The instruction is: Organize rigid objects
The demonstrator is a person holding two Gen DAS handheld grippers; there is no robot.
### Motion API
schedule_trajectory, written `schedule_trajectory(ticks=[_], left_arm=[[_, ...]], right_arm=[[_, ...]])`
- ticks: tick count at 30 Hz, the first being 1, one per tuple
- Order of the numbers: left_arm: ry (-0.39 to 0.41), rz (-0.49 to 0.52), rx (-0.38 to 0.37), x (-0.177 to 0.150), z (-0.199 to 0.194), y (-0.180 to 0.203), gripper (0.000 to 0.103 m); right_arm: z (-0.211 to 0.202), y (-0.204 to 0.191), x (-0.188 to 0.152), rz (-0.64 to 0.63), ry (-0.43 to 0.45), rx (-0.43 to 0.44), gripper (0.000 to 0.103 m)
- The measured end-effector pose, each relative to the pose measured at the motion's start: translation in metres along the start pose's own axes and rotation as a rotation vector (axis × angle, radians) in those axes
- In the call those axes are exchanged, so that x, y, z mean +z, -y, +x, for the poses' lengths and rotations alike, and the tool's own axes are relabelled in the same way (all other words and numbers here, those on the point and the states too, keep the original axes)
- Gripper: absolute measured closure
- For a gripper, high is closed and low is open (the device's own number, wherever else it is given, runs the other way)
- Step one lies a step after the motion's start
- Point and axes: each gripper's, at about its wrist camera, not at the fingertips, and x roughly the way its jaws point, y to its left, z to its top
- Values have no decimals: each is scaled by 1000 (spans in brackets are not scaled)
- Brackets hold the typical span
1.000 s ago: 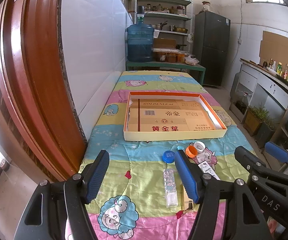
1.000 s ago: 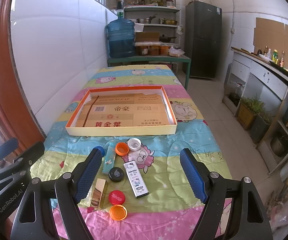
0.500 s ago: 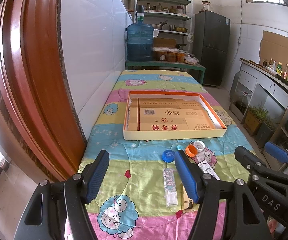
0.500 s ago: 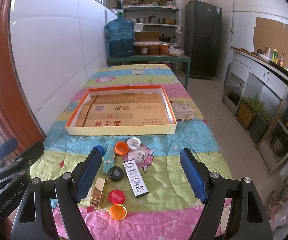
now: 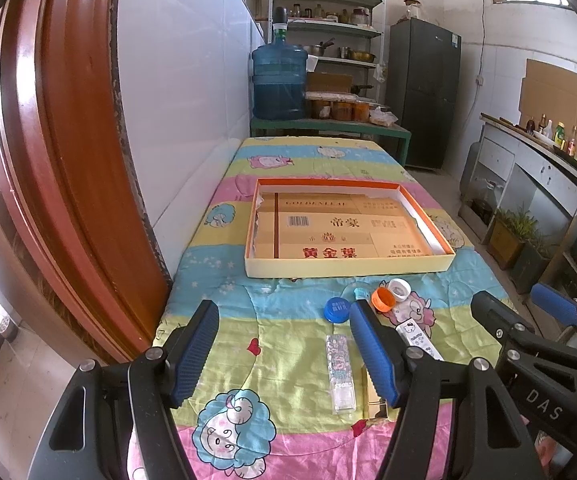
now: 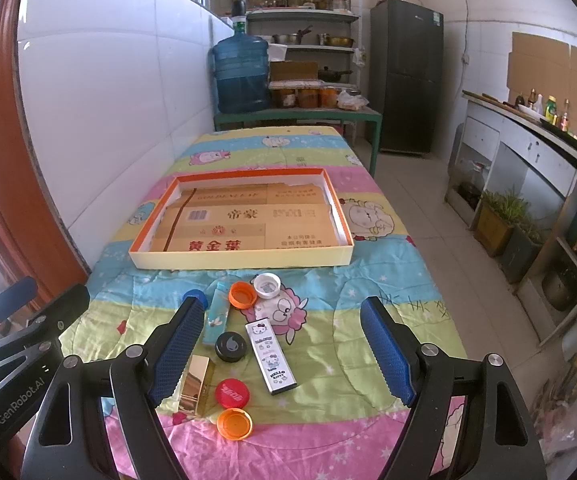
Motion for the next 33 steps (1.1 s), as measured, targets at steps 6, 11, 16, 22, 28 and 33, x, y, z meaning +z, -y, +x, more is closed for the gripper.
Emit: schedule_trajectory(ticks=[6, 11, 16, 22, 28, 33], left_arm=[[-47, 0, -14, -11, 14, 2, 35], [-106, 10, -38, -21, 33, 8, 35], [-171, 23, -106, -36, 48, 20, 35], [-227, 28, -106, -51, 59, 20, 36], [-257, 29, -99, -52, 72, 21, 38], [-278, 36, -88, -52, 85, 23, 40]], right_arm=[[9, 10, -10, 10, -24, -19, 21], [23, 22, -22, 27, -78, -36, 21], [34, 32, -31, 35, -115, -50, 21], [43, 36, -44, 38, -160, -23, 21], [49, 36, -49, 45, -183, -7, 21], [55, 39, -49, 51, -194, -2, 21]])
